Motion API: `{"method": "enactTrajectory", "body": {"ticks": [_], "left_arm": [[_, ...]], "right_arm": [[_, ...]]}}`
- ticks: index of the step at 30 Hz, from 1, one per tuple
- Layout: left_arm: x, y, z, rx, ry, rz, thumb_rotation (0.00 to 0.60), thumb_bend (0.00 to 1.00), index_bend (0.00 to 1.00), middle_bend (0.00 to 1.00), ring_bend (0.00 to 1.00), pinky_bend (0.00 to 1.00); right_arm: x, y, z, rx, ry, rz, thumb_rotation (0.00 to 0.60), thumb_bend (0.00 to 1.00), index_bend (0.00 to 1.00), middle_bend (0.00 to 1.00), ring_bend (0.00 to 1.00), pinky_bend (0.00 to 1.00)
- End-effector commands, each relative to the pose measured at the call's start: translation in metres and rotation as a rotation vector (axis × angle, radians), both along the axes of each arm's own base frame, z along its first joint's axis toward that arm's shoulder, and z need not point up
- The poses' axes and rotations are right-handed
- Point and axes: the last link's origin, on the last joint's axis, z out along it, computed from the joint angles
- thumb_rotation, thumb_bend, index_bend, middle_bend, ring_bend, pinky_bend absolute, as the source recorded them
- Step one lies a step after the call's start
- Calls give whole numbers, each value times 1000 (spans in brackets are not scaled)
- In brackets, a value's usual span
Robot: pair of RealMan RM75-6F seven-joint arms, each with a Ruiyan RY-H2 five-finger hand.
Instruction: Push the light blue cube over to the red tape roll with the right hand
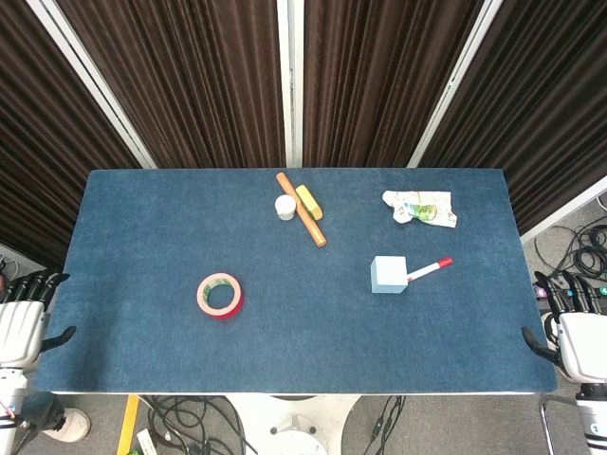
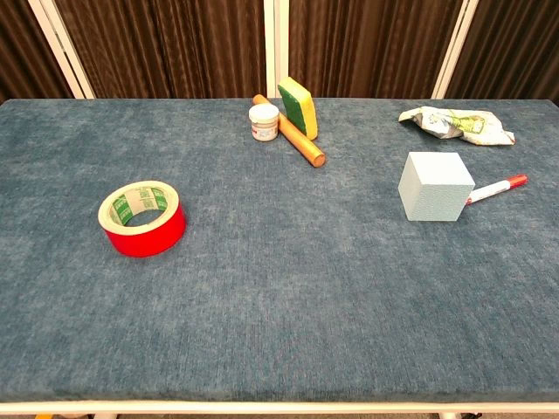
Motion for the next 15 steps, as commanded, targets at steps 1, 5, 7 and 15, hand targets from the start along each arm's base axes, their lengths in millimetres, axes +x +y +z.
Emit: {"method": "enactTrajectory", "body": {"ticks": [1, 5, 7, 15], "left_arm": [[0, 0, 0, 0, -1, -1, 600, 195, 256, 251, 159, 171], [1, 0, -1, -1, 0, -3, 600, 196, 256, 251, 159, 171], [2, -1, 0, 1, 0, -4, 600, 196, 256, 251, 159, 171], [5, 0, 0, 6, -2, -14, 600, 196, 256, 251, 159, 171]], "right_arm": [[0, -1, 1, 0, 2, 2, 600, 188, 92, 215, 0, 58], [0, 0, 1, 2, 3, 4, 600, 188, 92, 215, 0, 58], [0, 0, 2, 3, 2, 4, 600, 188, 92, 215, 0, 58], [-1, -6, 0, 35, 24, 10, 600, 187, 92, 217, 0, 58]]}}
